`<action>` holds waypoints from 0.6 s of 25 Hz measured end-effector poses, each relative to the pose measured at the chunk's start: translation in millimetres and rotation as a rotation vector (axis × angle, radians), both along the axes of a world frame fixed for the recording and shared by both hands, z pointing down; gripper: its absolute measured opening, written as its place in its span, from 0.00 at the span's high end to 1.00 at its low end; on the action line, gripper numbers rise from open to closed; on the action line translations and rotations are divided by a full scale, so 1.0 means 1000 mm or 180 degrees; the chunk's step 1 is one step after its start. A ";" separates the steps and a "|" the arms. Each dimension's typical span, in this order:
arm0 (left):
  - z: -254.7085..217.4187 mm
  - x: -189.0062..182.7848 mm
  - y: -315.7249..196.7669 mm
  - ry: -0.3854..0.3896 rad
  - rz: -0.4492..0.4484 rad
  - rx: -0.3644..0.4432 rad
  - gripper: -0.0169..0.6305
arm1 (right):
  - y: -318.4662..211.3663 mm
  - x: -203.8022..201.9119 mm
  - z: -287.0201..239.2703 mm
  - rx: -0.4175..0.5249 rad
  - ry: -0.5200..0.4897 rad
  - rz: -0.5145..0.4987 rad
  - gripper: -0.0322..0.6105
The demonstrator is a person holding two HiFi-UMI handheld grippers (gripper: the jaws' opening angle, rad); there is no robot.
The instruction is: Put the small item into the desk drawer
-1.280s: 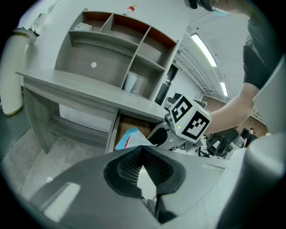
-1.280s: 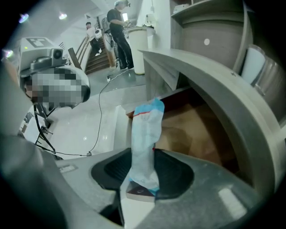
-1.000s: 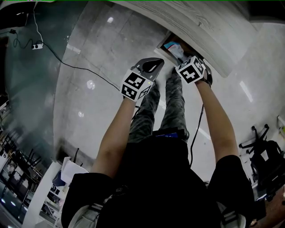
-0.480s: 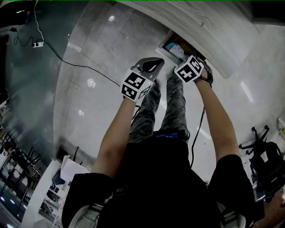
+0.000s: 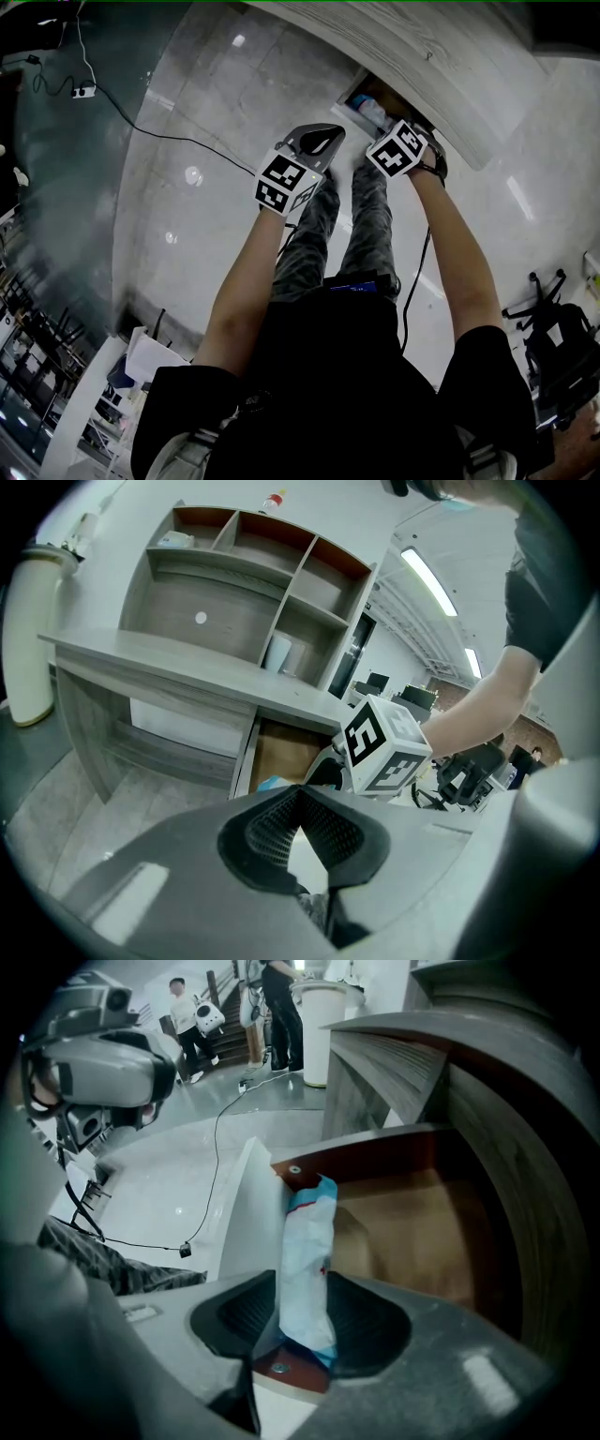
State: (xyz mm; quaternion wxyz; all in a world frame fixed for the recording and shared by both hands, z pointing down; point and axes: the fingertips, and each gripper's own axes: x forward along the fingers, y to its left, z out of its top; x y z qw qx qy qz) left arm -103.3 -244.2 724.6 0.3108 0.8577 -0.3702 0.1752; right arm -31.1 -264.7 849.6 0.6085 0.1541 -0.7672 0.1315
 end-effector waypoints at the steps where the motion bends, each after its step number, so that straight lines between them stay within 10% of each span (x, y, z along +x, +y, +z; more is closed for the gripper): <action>1: 0.000 -0.001 0.000 -0.0004 0.0000 -0.0002 0.97 | 0.000 0.000 0.000 0.0000 -0.0003 0.0004 0.69; 15: -0.012 -0.002 0.004 -0.0022 -0.0011 -0.0002 0.97 | -0.005 0.004 -0.024 0.0132 -0.0053 0.0158 0.68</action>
